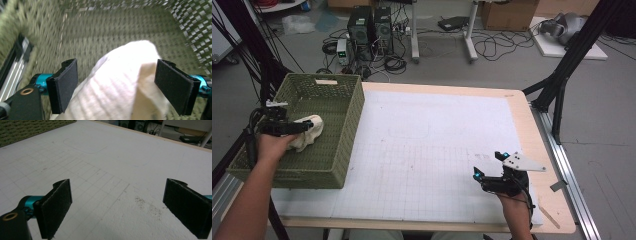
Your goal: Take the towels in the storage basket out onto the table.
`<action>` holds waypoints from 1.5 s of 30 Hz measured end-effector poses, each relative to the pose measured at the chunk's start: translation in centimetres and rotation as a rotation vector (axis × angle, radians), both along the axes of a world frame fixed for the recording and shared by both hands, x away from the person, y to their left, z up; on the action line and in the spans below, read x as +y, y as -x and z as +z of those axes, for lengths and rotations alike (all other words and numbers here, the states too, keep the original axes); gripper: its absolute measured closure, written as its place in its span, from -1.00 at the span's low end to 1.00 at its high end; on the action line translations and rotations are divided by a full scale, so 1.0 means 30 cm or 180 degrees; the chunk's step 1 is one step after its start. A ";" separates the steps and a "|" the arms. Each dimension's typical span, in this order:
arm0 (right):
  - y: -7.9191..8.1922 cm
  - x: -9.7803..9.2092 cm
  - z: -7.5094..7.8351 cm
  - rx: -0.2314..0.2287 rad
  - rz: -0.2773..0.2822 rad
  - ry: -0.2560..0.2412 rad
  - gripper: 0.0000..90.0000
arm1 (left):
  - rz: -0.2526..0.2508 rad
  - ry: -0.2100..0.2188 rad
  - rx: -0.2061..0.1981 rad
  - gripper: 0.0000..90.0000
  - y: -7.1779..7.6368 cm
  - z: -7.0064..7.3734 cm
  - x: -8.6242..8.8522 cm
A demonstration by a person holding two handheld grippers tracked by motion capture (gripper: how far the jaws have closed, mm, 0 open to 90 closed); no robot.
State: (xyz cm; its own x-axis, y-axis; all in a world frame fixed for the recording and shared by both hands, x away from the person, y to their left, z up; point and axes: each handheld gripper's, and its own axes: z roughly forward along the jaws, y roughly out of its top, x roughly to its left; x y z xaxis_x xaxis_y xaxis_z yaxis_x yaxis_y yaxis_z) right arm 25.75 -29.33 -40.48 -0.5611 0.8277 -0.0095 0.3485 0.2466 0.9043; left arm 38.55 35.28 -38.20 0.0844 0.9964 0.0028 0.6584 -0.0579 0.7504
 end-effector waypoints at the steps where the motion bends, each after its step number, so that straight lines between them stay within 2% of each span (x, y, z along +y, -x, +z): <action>1: 0.000 0.000 0.000 -0.0001 0.0001 0.0001 -0.83 | 0.0024 -0.0009 0.0044 -0.56 -0.002 -0.005 0.001; 2: 0.000 0.000 0.000 -0.0002 0.0001 0.0008 -0.83 | 0.0040 -0.0006 0.0104 -0.56 -0.005 -0.012 0.003; 3: 0.000 0.000 0.000 -0.0002 0.0001 0.0008 -0.83 | 0.0040 -0.0006 0.0104 -0.56 -0.005 -0.012 0.003; 5: 0.000 0.004 -0.001 0.0019 -0.0004 -0.0005 -0.83 | 0.0098 -0.0046 0.0256 -0.55 -0.011 -0.027 0.007; 6: -0.001 0.003 -0.002 0.0016 0.0002 0.0005 -0.83 | 0.0098 -0.0046 0.0256 -0.55 -0.011 -0.027 0.007; 7: -0.001 0.004 -0.002 0.0015 -0.0001 0.0006 -0.83 | 0.0121 -0.0101 0.0404 -0.54 -0.016 -0.040 0.010; 9: -0.001 0.004 -0.003 0.0022 0.0000 0.0003 -0.83 | 0.0144 -0.0155 0.0493 -0.50 -0.022 -0.053 0.013; 11: 0.000 0.005 -0.003 0.0025 0.0004 0.0000 -0.83 | 0.0173 -0.0203 0.0502 -0.51 -0.025 -0.057 0.015; 13: 0.001 0.006 -0.003 0.0029 0.0012 -0.0010 -0.83 | 0.0195 -0.0192 0.0501 -0.49 -0.027 -0.060 0.020; 14: 0.001 0.005 -0.003 0.0026 0.0014 -0.0002 -0.83 | 0.0183 -0.0196 0.0556 -0.48 -0.028 -0.065 0.023; 16: 0.000 0.005 -0.004 0.0030 0.0010 -0.0005 -0.83 | 0.0156 -0.0186 0.0582 -0.40 -0.028 -0.068 0.022; 18: -0.001 0.003 -0.004 0.0021 0.0009 0.0002 -0.83 | 0.0096 -0.0235 0.0667 -0.35 -0.030 -0.075 0.017; 21: -0.002 0.005 -0.005 0.0036 0.0012 0.0006 -0.83 | 0.0023 -0.0250 0.0788 0.00 -0.029 -0.082 0.016; 24: -0.001 0.004 -0.004 0.0038 0.0018 -0.0006 -0.83 | 0.0017 -0.0282 0.0864 0.46 -0.025 -0.083 0.017; 25: 0.000 0.004 -0.003 0.0044 0.0013 -0.0005 -0.83 | 0.0001 -0.0314 0.0831 0.62 -0.022 -0.074 0.018; 26: -0.001 0.002 -0.004 0.0035 0.0016 -0.0011 -0.83 | 0.0001 -0.0314 0.0831 0.70 -0.022 -0.074 0.018; 27: -0.002 0.001 -0.004 0.0040 0.0013 -0.0013 -0.83 | -0.0006 -0.0279 0.0776 0.75 -0.020 -0.067 0.019; 28: -0.003 -0.001 -0.005 0.0034 0.0012 -0.0011 -0.83 | -0.0006 -0.0279 0.0776 0.76 -0.020 -0.067 0.019; 31: -0.003 -0.004 -0.005 0.0034 0.0003 -0.0023 -0.83 | -0.0003 -0.0165 0.0562 0.78 -0.013 -0.044 0.020; 32: -0.002 -0.005 -0.004 0.0047 -0.0007 -0.0035 -0.83 | -0.0003 -0.0165 0.0562 0.79 -0.013 -0.044 0.020; 33: -0.002 -0.005 -0.004 0.0051 -0.0012 -0.0041 -0.83 | 0.0043 -0.0089 0.0435 0.79 -0.007 -0.032 0.026; 36: -0.002 -0.006 -0.004 0.0037 -0.0011 -0.0040 -0.83 | 0.0069 0.0052 0.0221 0.79 0.002 -0.013 0.035; 37: -0.001 -0.006 -0.003 0.0038 -0.0010 -0.0041 -0.83 | 0.0069 0.0052 0.0221 0.79 0.002 -0.013 0.035; 38: -0.002 -0.006 -0.003 0.0042 -0.0014 -0.0032 -0.83 | 0.0091 0.0144 0.0068 0.79 0.011 0.006 0.042; 45: 0.000 -0.005 -0.001 0.0037 -0.0047 -0.0042 -0.83 | 0.0077 0.0414 -0.0486 0.79 0.053 0.067 0.068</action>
